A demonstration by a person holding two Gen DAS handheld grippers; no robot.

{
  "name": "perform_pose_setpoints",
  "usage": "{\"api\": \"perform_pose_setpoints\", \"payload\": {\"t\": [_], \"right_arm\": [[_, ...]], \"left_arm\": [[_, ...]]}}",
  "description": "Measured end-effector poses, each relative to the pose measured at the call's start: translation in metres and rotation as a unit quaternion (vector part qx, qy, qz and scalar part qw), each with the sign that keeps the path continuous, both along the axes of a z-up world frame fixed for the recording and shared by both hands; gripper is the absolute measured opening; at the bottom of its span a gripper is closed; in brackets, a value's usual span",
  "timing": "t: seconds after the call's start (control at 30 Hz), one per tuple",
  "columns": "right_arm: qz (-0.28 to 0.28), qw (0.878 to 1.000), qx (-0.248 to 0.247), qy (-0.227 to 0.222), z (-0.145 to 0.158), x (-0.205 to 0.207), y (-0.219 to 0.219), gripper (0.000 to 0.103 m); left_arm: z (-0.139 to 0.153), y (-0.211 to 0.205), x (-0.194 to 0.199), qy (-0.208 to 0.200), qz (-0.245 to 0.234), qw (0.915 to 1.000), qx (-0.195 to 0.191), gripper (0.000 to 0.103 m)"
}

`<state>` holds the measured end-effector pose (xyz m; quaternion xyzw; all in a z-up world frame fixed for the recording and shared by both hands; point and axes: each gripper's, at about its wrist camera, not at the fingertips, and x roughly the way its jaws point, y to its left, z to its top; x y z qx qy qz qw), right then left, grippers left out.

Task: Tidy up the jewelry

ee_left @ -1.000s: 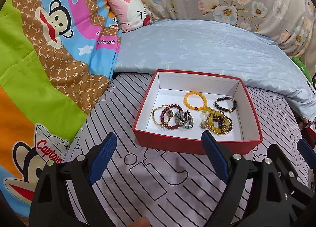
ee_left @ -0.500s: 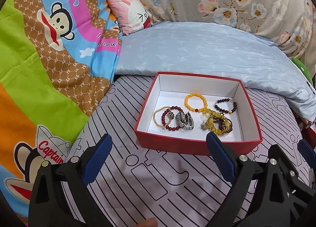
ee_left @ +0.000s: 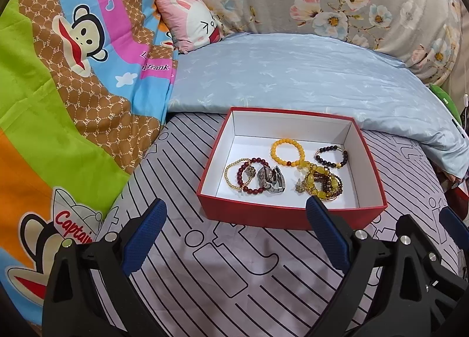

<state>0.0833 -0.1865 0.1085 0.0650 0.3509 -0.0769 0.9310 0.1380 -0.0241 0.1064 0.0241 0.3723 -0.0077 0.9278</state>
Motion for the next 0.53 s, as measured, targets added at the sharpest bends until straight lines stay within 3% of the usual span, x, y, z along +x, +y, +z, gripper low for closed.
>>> {"api": "perform_pose_setpoints", "payload": {"t": [0.53], "right_arm": [[-0.010,1.000,-0.010,-0.004,-0.0019,-0.0019,0.0049,0.078]], "left_arm": [[-0.0015,0.0009,-0.0025,-0.001,0.009,0.9999,0.009,0.091]]}}
